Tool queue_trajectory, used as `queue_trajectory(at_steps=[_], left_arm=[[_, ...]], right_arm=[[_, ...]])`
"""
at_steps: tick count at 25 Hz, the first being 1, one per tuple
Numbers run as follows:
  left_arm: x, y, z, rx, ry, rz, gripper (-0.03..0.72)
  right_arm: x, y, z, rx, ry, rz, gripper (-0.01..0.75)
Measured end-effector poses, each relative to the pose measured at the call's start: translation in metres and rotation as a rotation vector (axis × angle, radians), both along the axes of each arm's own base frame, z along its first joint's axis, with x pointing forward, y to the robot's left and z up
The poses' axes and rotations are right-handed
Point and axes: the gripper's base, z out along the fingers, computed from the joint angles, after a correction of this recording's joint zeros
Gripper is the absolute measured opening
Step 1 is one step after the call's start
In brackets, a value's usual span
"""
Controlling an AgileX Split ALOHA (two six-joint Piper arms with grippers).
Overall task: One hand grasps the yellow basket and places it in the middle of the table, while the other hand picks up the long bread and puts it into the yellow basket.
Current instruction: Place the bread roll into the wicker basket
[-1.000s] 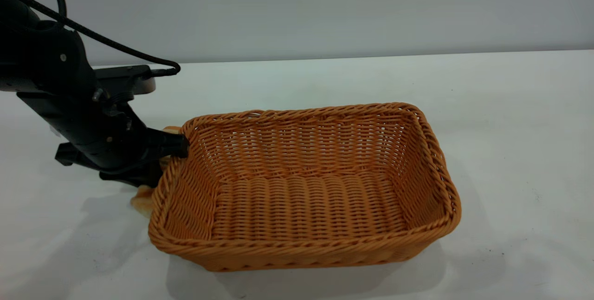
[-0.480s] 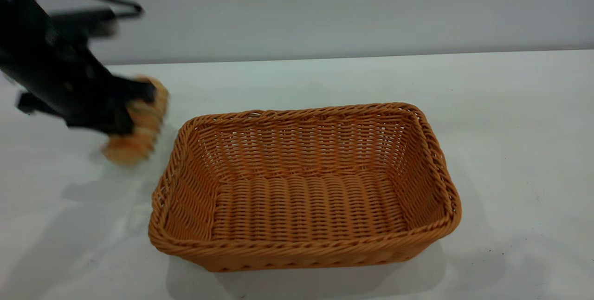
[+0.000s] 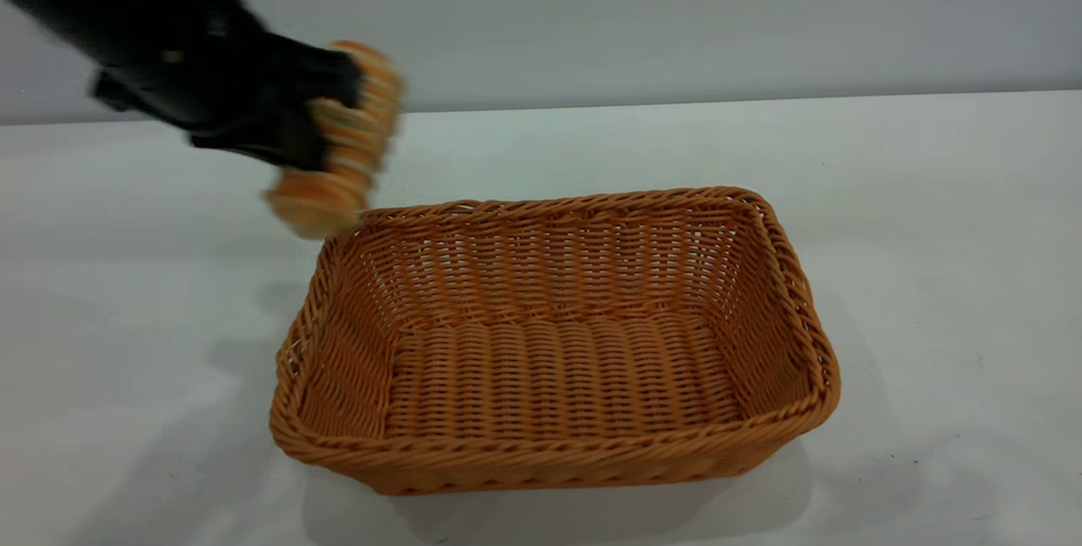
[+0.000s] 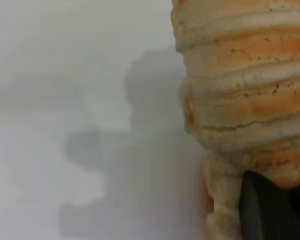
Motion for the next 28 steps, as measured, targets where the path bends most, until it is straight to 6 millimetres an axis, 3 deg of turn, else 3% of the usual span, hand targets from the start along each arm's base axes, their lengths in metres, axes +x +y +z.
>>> queue_trajectory(at_steps=[3, 8, 16, 18, 22, 25, 28], left_arm=[[-0.011, -0.025, 0.000, 0.000, -0.002, -0.081, 0.069], [-0.021, -0.052, -0.007, -0.005, -0.018, -0.158, 0.069], [-0.033, -0.079, -0.053, 0.035, 0.049, -0.238, 0.090], [-0.032, -0.080, -0.066, 0.038, 0.050, -0.239, 0.156], [-0.030, -0.082, -0.073, 0.034, 0.037, -0.237, 0.404], [-0.029, -0.082, -0.060, 0.023, 0.006, -0.246, 0.556], [-0.031, -0.079, -0.033, 0.053, -0.046, -0.319, 0.621]], right_arm=[[-0.002, 0.000, 0.001, 0.002, -0.005, 0.001, 0.587], [-0.011, -0.003, 0.009, 0.013, -0.043, 0.002, 0.587], [-0.018, -0.006, 0.015, 0.022, -0.072, 0.002, 0.587], [-0.019, -0.006, 0.016, 0.022, -0.073, 0.002, 0.587], [-0.020, -0.006, 0.016, 0.019, -0.071, 0.007, 0.587], [-0.022, -0.009, 0.014, -0.020, -0.068, 0.008, 0.587], [-0.026, -0.015, 0.014, -0.075, -0.072, -0.023, 0.587]])
